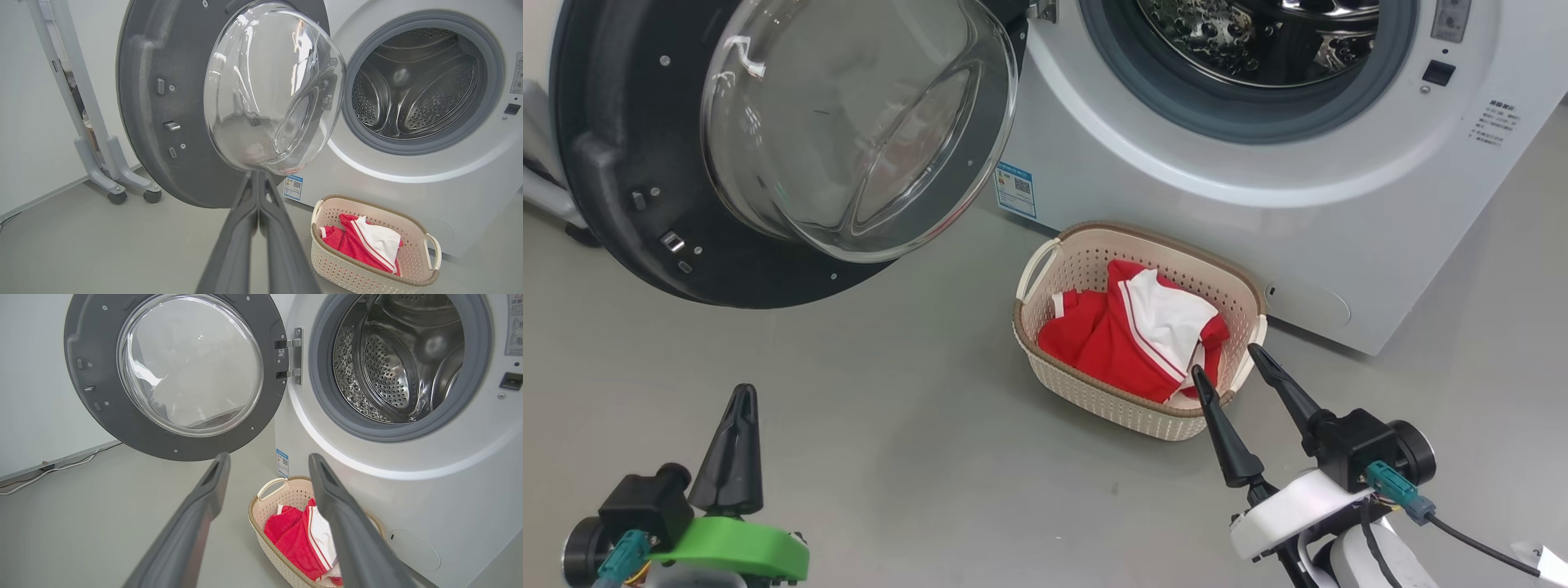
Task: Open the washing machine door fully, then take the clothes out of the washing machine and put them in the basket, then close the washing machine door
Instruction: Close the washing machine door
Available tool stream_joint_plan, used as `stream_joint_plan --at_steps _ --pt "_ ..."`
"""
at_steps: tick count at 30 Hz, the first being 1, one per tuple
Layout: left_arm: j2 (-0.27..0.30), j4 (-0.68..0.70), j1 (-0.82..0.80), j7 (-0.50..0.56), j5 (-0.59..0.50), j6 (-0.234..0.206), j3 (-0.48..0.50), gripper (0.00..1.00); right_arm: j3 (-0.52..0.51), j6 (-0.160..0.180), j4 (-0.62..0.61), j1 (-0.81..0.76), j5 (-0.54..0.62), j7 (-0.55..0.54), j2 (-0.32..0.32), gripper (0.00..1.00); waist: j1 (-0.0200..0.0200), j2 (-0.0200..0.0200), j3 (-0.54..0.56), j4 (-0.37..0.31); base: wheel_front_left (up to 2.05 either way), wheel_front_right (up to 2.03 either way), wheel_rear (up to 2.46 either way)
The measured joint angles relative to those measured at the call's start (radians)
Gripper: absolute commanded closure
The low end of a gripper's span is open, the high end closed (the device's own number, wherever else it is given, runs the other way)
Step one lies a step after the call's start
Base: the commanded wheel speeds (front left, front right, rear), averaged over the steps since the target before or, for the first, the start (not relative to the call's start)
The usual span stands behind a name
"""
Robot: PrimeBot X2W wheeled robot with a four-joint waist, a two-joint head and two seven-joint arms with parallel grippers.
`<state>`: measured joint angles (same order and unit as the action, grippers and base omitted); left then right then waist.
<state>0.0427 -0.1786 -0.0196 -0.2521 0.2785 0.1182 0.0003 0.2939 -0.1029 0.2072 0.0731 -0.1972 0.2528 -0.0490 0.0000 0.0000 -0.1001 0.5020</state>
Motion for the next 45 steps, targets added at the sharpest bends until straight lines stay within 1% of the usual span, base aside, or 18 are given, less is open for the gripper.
stream_joint_plan --at_steps 5,11,13,15,19,24,27,28,31,34,38,42,45 --pt "-0.001 0.016 0.0 0.0 0.0 0.0 0.013 1.0 0.009 0.0 -0.003 0.004 0.008 0.0 -0.001 0.0 0.0 0.0 -0.022 -0.008 0.0 0.0 0.0" --pt "-0.002 0.048 -0.001 0.0 0.002 -0.004 0.052 1.0 0.021 0.0 -0.007 0.011 0.016 0.0 -0.001 0.0 0.0 0.0 -0.053 -0.019 0.0 0.0 0.0" --pt "0.007 0.068 -0.004 0.0 0.002 -0.008 0.066 1.0 0.025 0.0 -0.007 0.018 0.022 0.0 -0.001 0.0 0.0 0.0 -0.068 -0.024 0.0 0.0 0.0" --pt "0.027 0.082 -0.01 0.0 0.002 -0.008 0.084 1.0 0.03 0.0 -0.008 0.027 0.026 0.0 -0.002 0.0 0.0 0.0 -0.085 -0.03 0.0 0.0 0.0" --pt "0.106 0.108 -0.046 0.0 0.002 -0.008 0.138 1.0 0.044 0.0 -0.009 0.045 0.054 -0.001 -0.019 0.0 0.0 0.0 -0.123 -0.044 0.0 0.0 0.0" --pt "0.2 0.154 -0.121 -0.001 0.009 -0.007 0.23 1.0 0.045 0.0 -0.018 0.077 0.068 -0.001 -0.031 0.0 0.0 0.0 -0.175 -0.064 0.0 0.0 0.0" --pt "0.278 0.156 -0.173 -0.004 0.01 -0.006 0.26 1.0 0.044 0.0 -0.021 0.09 0.073 -0.001 -0.041 0.0 0.0 0.0 -0.206 -0.077 0.0 0.0 0.0" --pt "0.324 0.155 -0.216 0.003 0.02 -0.006 0.301 1.0 0.045 0.0 -0.021 0.1 0.078 -0.002 -0.048 0.0 0.0 0.0 -0.226 -0.086 0.0 0.0 0.0" --pt "0.389 0.133 -0.296 0.029 0.064 -0.006 0.363 1.0 0.045 0.0 -0.02 0.119 0.08 -0.002 -0.054 0.0 0.0 0.0 -0.252 -0.099 0.0 0.0 0.0" --pt "0.428 0.079 -0.368 0.066 0.131 -0.006 0.437 1.0 0.051 0.0 -0.016 0.131 0.083 -0.002 -0.054 0.0 0.0 0.0 -0.27 -0.115 0.0 0.0 0.0" --pt "0.469 -0.031 -0.451 0.13 0.225 -0.009 0.536 1.0 0.063 -0.002 -0.006 0.141 0.084 -0.002 -0.053 0.0 0.0 0.0 -0.283 -0.136 0.0 0.0 0.0" --pt "0.505 -0.146 -0.522 0.2 0.314 -0.038 0.622 1.0 0.071 -0.002 0.001 0.148 0.084 -0.002 -0.052 0.0 0.0 0.0 -0.289 -0.158 0.0 0.0 0.0" --pt "0.515 -0.242 -0.571 0.262 0.38 -0.073 0.676 1.0 0.073 -0.002 0.006 0.15 0.084 -0.002 -0.051 0.0 0.0 0.0 -0.291 -0.174 0.0 0.0 0.0"
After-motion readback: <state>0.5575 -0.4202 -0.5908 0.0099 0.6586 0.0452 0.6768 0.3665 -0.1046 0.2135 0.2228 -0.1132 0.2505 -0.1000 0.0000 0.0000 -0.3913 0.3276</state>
